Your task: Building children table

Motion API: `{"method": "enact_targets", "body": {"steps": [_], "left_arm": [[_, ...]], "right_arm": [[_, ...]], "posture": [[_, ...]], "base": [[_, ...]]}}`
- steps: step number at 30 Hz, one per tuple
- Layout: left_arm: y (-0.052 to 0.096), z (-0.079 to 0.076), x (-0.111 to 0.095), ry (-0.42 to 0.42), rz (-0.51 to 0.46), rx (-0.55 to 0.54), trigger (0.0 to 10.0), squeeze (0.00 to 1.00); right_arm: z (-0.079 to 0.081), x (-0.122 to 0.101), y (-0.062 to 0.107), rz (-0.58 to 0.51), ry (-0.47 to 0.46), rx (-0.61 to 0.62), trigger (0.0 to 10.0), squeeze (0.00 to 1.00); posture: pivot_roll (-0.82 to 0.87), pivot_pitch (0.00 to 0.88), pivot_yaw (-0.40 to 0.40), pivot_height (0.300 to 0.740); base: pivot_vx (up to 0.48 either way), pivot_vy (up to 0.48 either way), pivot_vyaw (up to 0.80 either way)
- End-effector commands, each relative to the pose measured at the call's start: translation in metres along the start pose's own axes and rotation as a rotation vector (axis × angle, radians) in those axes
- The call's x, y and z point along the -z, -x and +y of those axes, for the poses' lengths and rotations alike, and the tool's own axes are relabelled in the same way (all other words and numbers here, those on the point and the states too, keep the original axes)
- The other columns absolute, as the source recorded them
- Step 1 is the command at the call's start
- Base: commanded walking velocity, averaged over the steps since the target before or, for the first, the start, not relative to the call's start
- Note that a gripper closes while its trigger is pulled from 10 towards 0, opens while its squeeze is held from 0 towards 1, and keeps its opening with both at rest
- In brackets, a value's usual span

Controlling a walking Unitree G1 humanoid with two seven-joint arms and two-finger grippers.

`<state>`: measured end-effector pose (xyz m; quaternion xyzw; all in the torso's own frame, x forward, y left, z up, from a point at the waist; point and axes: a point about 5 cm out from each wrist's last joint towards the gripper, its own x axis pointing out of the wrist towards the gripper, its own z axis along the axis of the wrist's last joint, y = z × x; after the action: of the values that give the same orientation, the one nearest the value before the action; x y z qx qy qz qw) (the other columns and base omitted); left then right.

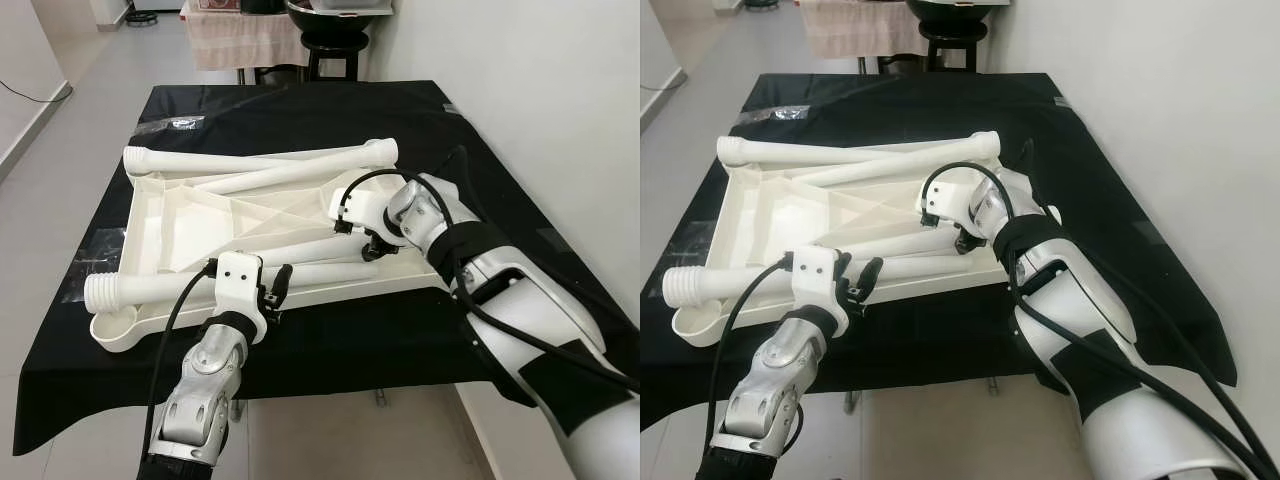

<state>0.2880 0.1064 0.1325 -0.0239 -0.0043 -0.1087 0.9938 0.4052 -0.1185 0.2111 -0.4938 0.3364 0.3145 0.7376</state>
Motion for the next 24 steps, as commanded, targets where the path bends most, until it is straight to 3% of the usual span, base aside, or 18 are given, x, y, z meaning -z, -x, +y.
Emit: {"method": "enact_targets", "body": {"steps": [1, 10, 11, 13, 16, 17, 18, 19, 20, 21, 23, 24], "left_arm": [[0.004, -0.001, 0.016, 0.014, 0.083, -0.004, 10.0, 0.0], [0.002, 0.0, 0.016, 0.001, 0.084, -0.001, 10.0, 0.0], [0.002, 0.001, 0.014, -0.007, 0.078, 0.0, 10.0, 0.0], [0.002, 0.001, 0.014, -0.007, 0.078, 0.0, 10.0, 0.0], [0.0, 0.003, 0.01, -0.007, 0.062, 0.004, 10.0, 0.0], [-0.002, 0.003, 0.005, -0.004, 0.042, 0.013, 10.0, 0.0], [-0.002, 0.003, 0.005, -0.004, 0.042, 0.013, 10.0, 0.0], [-0.004, 0.003, -0.001, 0.0, 0.019, 0.025, 10.0, 0.0], [-0.005, 0.003, -0.005, 0.003, 0.003, 0.034, 10.0, 0.0], [-0.007, 0.003, -0.008, 0.0, -0.007, 0.04, 10.0, 0.0], [-0.007, 0.003, -0.01, -0.002, -0.012, 0.042, 10.0, 0.0], [-0.009, 0.004, -0.012, -0.007, -0.017, 0.043, 10.0, 0.0]], "right_arm": [[0.003, 0.01, -0.005, 0.026, -0.039, -0.016, 0.0, 0.0], [-0.01, 0.0, 0.007, -0.107, -0.111, 0.022, 0.0, 0.0], [-0.019, -0.003, 0.017, -0.19, -0.19, 0.021, 0.0, 0.0], [-0.019, -0.003, 0.017, -0.19, -0.19, 0.021, 0.0, 0.0], [-0.028, -0.003, 0.027, -0.277, -0.264, 0.018, 0.0, 0.0], [-0.032, -0.003, 0.032, -0.333, -0.318, 0.013, 1.2, 0.0], [-0.032, -0.003, 0.032, -0.333, -0.318, 0.013, 1.2, 0.0], [-0.036, -0.002, 0.037, -0.391, -0.364, 0.003, 3.1, 0.0], [-0.038, -0.001, 0.039, -0.425, -0.39, -0.003, 3.1, 0.0], [-0.039, 0.0, 0.04, -0.453, -0.369, 0.005, 7.6, 0.0], [-0.039, 0.0, 0.04, -0.467, -0.347, 0.013, 7.6, 0.0], [-0.037, 0.0, 0.037, -0.471, -0.296, 0.029, 10.0, 0.0]], "posture": [[-0.07, 0.091, -0.06, 0.74], [-0.06, 0.079, -0.051, 0.74], [-0.06, 0.079, -0.047, 0.74], [-0.06, 0.079, -0.047, 0.74], [-0.06, 0.08, -0.039, 0.74], [-0.06, 0.081, -0.037, 0.74], [-0.06, 0.081, -0.037, 0.74], [-0.06, 0.082, -0.033, 0.74], [-0.06, 0.082, -0.033, 0.74], [-0.06, 0.083, -0.023, 0.74], [-0.06, 0.083, -0.023, 0.74], [-0.06, 0.082, -0.016, 0.74]], "base": [[0.0, 0.0, 0.0], [0.0, 0.0, 0.0], [0.0, 0.0, 0.0], [0.0, 0.0, 0.0], [0.0, 0.0, 0.0], [0.0, 0.0, 0.0], [0.0, 0.0, 0.0], [0.0, 0.0, 0.0], [0.0, 0.0, 0.0], [0.0, 0.0, 0.0], [0.0, 0.0, 0.0], [0.0, 0.0, 0.0]]}}
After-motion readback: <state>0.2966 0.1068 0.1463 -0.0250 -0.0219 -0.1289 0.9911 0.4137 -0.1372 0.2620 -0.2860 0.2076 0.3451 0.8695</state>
